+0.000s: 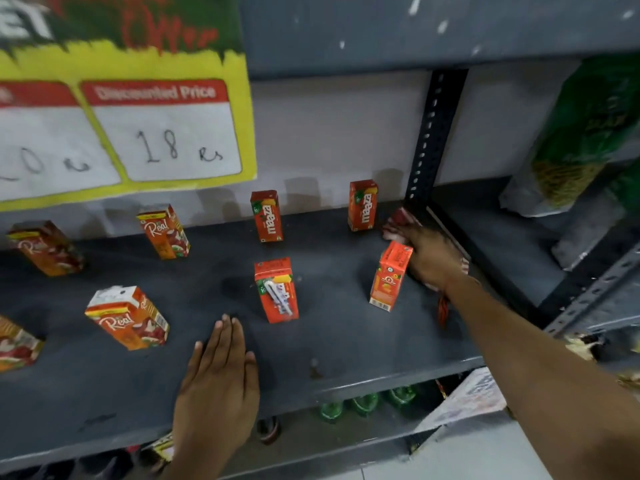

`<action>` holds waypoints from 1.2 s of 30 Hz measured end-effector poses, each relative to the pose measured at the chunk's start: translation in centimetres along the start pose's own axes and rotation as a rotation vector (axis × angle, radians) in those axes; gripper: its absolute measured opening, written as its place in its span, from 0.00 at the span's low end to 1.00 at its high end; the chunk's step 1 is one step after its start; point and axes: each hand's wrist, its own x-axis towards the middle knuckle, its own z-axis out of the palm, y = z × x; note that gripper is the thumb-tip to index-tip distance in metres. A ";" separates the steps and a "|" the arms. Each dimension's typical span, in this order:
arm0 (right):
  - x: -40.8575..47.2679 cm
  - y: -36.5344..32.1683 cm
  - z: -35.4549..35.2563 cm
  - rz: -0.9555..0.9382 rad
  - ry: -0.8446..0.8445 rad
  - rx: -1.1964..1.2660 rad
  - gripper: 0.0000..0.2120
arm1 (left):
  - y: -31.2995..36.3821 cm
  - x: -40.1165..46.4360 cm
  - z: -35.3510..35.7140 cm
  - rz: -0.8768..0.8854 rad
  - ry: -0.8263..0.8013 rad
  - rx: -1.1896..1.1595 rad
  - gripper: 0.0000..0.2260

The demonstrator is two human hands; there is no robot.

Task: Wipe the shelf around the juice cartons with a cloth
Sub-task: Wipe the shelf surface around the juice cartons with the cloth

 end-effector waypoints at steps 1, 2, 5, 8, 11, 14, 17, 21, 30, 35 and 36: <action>-1.2 0.1 -0.1 0.017 0.014 -0.023 0.22 | 0.0 0.0 0.0 0.003 -0.005 0.005 0.35; -2.4 0.1 -0.1 0.039 0.020 -0.042 0.23 | -0.1 0.0 -0.1 0.003 -0.010 0.012 0.34; -5.7 0.0 0.1 0.092 0.033 -0.082 0.24 | -0.2 0.1 0.1 -0.012 -0.051 0.061 0.31; -9.2 -0.5 -0.2 0.136 0.011 -0.109 0.24 | -0.2 0.1 0.2 -0.007 -0.077 0.104 0.31; -13.8 -1.3 -0.6 0.129 0.001 -0.151 0.27 | -0.3 0.0 0.1 -0.001 -0.070 0.087 0.31; -19.2 -2.0 -0.8 0.048 0.087 -0.159 0.30 | -0.4 0.1 0.1 -0.001 -0.064 0.084 0.29; -24.4 -0.9 -0.3 -0.063 -0.046 -0.032 0.28 | -0.3 0.0 0.1 -0.001 -0.052 0.068 0.27; -29.4 0.2 0.8 -0.256 -0.411 0.160 0.17 | -0.6 0.1 0.4 0.003 -0.035 0.027 0.27; -24.6 -8.7 0.5 -0.123 0.084 1.030 0.27 | -1.9 1.1 0.5 0.073 -0.059 -0.024 0.27; -17.7 -15.5 -0.1 -0.058 0.258 1.152 0.19 | -3.2 1.7 0.8 0.127 -0.009 -0.035 0.27; -15.9 -16.6 -0.1 -0.044 0.289 1.183 0.20 | -3.2 1.7 0.9 0.128 -0.004 -0.035 0.27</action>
